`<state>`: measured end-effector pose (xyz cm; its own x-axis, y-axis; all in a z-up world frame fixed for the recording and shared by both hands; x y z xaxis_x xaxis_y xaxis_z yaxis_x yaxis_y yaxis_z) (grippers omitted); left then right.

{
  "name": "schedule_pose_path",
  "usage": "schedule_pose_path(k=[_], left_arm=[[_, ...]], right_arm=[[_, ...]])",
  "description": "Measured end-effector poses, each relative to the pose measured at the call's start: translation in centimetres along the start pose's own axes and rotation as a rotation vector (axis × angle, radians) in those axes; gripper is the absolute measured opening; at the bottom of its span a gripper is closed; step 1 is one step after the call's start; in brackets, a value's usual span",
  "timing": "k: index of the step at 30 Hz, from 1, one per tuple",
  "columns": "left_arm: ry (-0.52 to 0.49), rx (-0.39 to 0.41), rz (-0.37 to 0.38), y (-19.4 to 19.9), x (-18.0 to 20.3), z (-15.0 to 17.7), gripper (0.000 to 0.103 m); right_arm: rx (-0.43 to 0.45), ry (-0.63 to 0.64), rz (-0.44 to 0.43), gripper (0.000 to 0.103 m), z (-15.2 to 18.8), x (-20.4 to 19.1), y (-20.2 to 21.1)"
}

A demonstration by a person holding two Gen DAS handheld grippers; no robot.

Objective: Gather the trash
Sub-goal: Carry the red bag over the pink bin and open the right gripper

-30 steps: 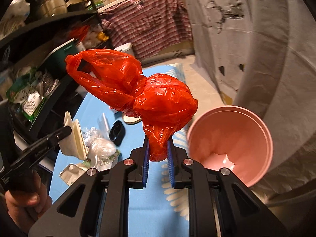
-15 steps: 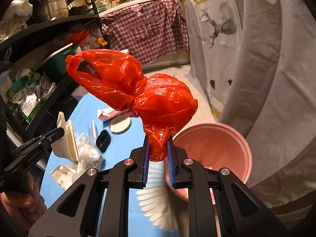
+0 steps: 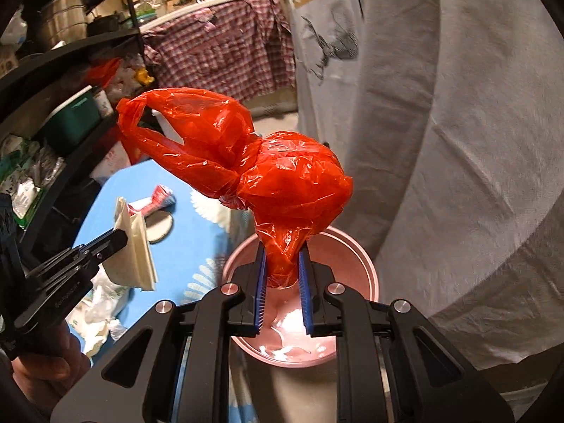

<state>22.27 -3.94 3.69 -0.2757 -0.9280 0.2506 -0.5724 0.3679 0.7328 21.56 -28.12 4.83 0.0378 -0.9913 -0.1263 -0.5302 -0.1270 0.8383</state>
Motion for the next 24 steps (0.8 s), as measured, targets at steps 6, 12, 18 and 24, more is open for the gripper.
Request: schedule_pose_path(k=[6,12,18,24], left_arm=[[-0.049,-0.004,0.038,-1.6,2.0,-0.4,0.004],[-0.066,-0.037,0.054,-3.5,2.9,-0.4,0.004],[-0.099,-0.089,0.060,-5.6,4.1,0.3,0.004],[-0.112,-0.118,0.056,-7.0,4.6,0.6,0.004]], right_arm=[[-0.077,-0.033,0.012,0.017,1.2,1.8,-3.4],[-0.137,-0.077,-0.012,0.017,1.4,2.5,-5.7],[-0.151,-0.060,0.001,0.017,1.4,2.1,-6.9],[-0.171,-0.060,0.010,0.017,1.4,2.4,-7.6]])
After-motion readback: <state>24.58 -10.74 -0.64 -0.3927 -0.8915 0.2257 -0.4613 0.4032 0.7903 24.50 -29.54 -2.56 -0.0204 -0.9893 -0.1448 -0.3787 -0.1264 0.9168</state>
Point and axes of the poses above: each gripper's, at about its wrist camera, not at the fingertips, and y roughly against the way its jaws point, x to its right, z to its underside, the point moved 1 cm from there along -y, roughly the way its jaws point, and after that the axes turned 12 degrees about -x, right-handed, at the moved point
